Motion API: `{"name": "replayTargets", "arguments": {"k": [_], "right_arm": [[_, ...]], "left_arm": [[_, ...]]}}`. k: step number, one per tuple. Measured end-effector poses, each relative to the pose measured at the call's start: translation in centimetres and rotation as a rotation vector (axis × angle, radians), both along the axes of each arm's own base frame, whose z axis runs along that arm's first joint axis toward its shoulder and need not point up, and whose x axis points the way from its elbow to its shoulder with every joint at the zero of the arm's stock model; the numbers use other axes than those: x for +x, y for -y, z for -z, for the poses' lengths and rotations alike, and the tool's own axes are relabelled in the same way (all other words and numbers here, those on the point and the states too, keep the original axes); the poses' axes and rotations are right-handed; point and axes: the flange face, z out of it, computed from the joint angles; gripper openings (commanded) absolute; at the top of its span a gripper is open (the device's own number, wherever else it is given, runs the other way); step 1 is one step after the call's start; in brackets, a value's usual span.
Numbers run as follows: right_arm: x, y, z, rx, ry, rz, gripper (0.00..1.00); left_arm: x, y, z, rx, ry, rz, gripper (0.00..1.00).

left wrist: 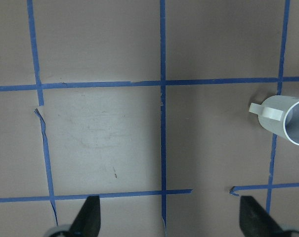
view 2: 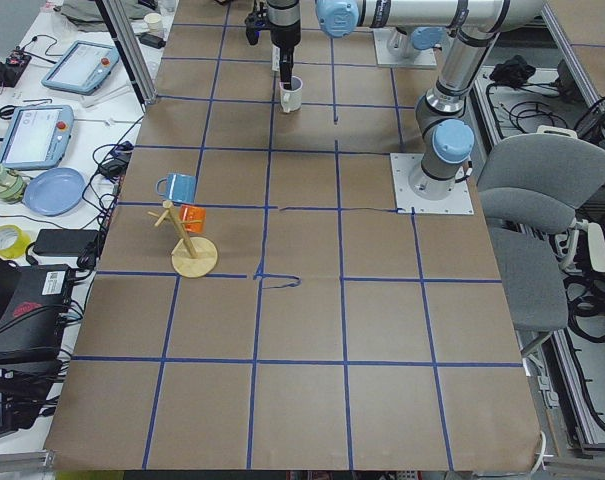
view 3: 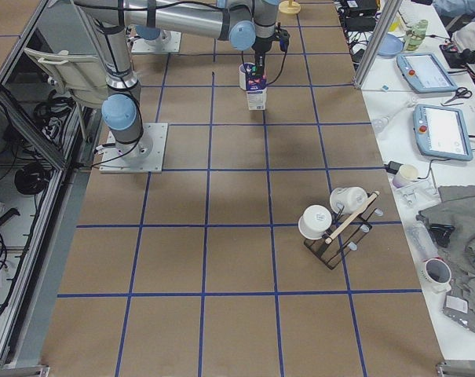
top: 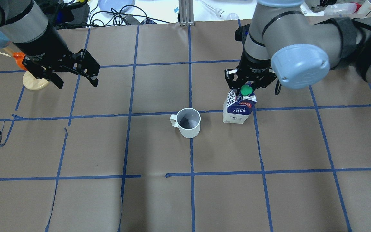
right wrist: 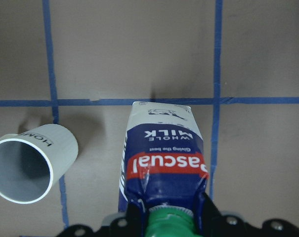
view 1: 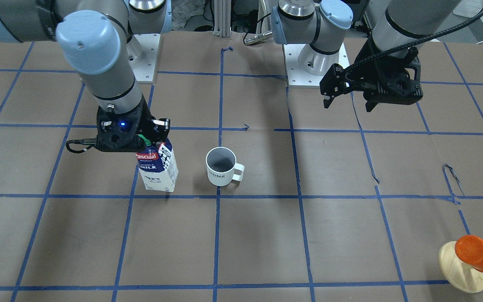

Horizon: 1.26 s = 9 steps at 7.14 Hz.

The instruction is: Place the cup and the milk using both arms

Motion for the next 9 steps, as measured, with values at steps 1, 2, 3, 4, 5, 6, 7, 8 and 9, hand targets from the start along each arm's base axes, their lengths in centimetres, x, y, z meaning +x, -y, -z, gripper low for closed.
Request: {"name": "replayTargets", "arguments": {"k": [1,2,3,4,5,6,7,8,9], "right_arm": [[2.2,-0.4,0.9,0.001,0.0,0.011,0.36],[3.2,-0.4,1.5,0.001,0.0,0.011,0.37],[3.7,-0.4,1.9,0.001,0.0,0.008,0.41],[3.9,-0.4,2.4,0.007,-0.001,0.005,0.58],[4.0,-0.3,3.1,0.016,-0.003,0.003,0.8],[4.0,-0.2,3.7,0.025,-0.005,-0.006,1.0],[4.0,0.0,3.8,0.021,-0.005,-0.02,1.0],[4.0,0.2,3.2,-0.002,0.0,-0.026,1.0],[3.7,0.5,1.5,-0.038,0.007,-0.025,1.0]], "left_arm": [[0.0,-0.2,0.3,0.005,0.003,0.002,1.0],[0.0,-0.3,0.5,0.011,0.006,0.005,1.0],[0.0,-0.6,0.7,0.013,0.008,0.008,1.0],[0.0,-0.7,0.6,0.011,0.009,0.009,1.0],[0.0,-0.8,0.6,0.009,0.009,0.009,1.0],[0.0,-0.8,0.7,0.008,0.009,0.007,1.0],[0.0,-0.8,0.8,0.009,0.009,0.006,1.0],[0.0,-0.7,1.0,0.012,0.009,0.006,1.0],[0.0,-0.7,1.2,0.015,0.008,0.007,1.0]]}}
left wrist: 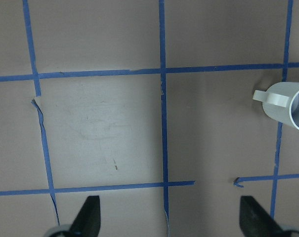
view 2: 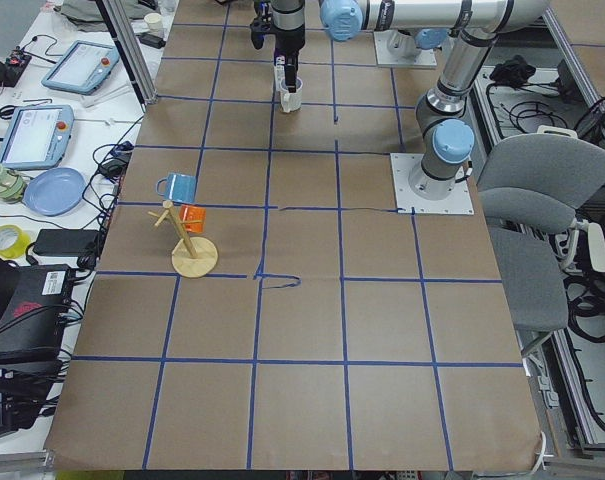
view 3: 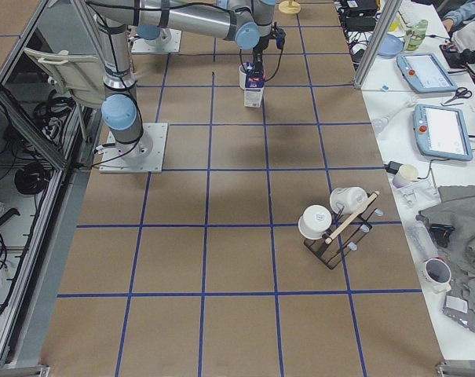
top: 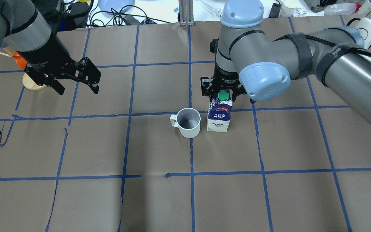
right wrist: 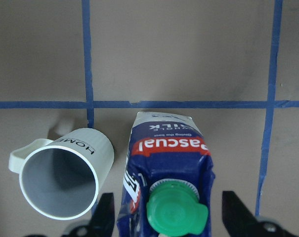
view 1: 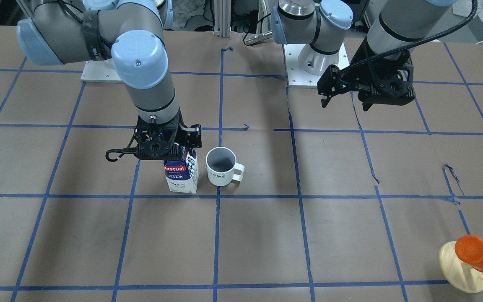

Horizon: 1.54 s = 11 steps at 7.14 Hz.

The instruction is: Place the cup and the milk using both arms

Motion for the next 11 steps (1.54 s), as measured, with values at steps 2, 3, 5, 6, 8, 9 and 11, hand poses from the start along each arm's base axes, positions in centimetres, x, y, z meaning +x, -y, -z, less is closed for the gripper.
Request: {"name": "replayTargets", "arguments": {"k": [2,3,5,6,8,9,11], "right_arm": [[-0.7,-0.1,-6.0,-0.096,0.019,0.009,1.0],[-1.2,-0.9,-9.0,-0.122,0.02,0.013,1.0],[-4.5,-2.4,-13.8,-0.135,0.002,0.008,1.0],[-7.5,-2.3,-15.3,-0.131,-0.009,-0.011,1.0],[-11.9,-1.9,-17.1,-0.113,-0.023,-0.016,1.0],[-12.6,-1.8,-17.3,-0.107,-0.027,-0.014,1.0],[-12.8,-1.8,-17.4,-0.103,-0.028,-0.016,1.0]], "left_arm": [[0.0,0.1,0.2,0.004,-0.001,0.004,1.0],[0.1,0.1,0.2,0.004,-0.001,0.004,1.0],[0.1,0.2,0.3,0.005,-0.001,0.005,1.0],[0.1,0.2,0.3,0.006,-0.002,0.004,1.0],[0.1,0.2,0.4,0.007,-0.003,0.003,1.0],[0.1,0.2,0.4,0.007,-0.003,0.002,1.0],[0.0,0.1,0.2,0.005,-0.002,0.0,1.0]]}}
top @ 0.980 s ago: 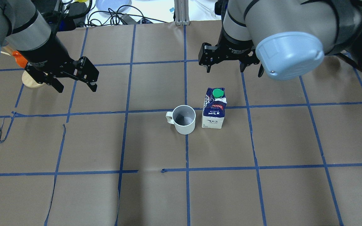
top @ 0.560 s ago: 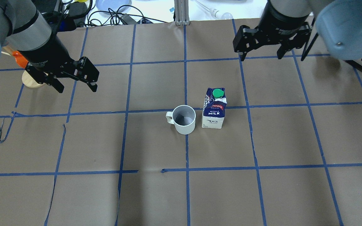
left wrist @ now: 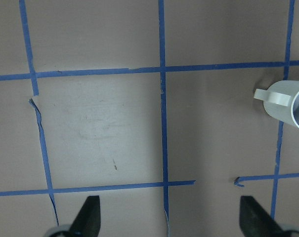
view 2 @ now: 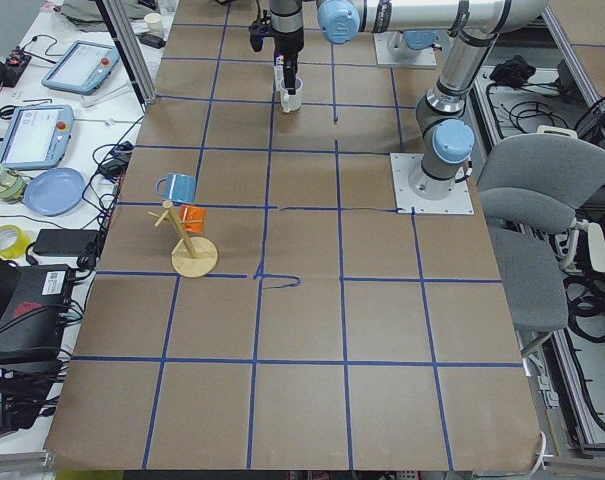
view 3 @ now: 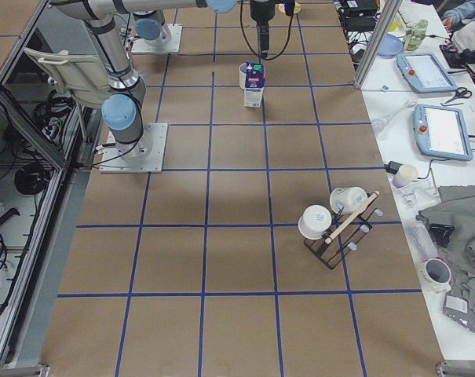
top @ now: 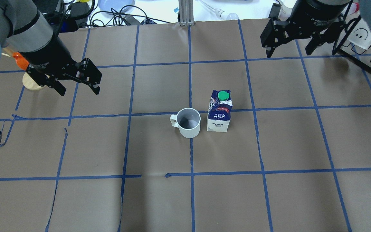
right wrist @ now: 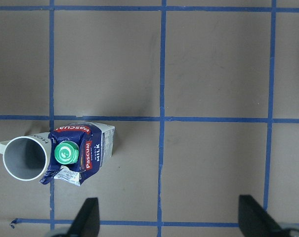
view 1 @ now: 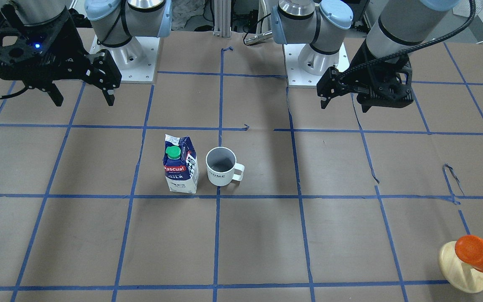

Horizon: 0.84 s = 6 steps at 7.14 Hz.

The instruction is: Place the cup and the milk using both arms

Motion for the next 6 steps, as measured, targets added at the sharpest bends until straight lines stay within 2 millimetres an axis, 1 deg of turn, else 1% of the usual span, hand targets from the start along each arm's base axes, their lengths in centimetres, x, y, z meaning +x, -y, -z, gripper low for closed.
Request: {"name": "replayTargets", "arguments": {"k": [2,6], "right_arm": [[-0.02,-0.02,0.02,0.002,-0.004,-0.001,1.0],[-0.09,-0.05,0.14,0.007,-0.01,0.0,1.0]], "left_arm": [[-0.05,-0.2,-0.39,-0.008,0.001,0.0,1.0],[-0.17,-0.31,-0.42,-0.009,0.001,0.004,1.0]]}}
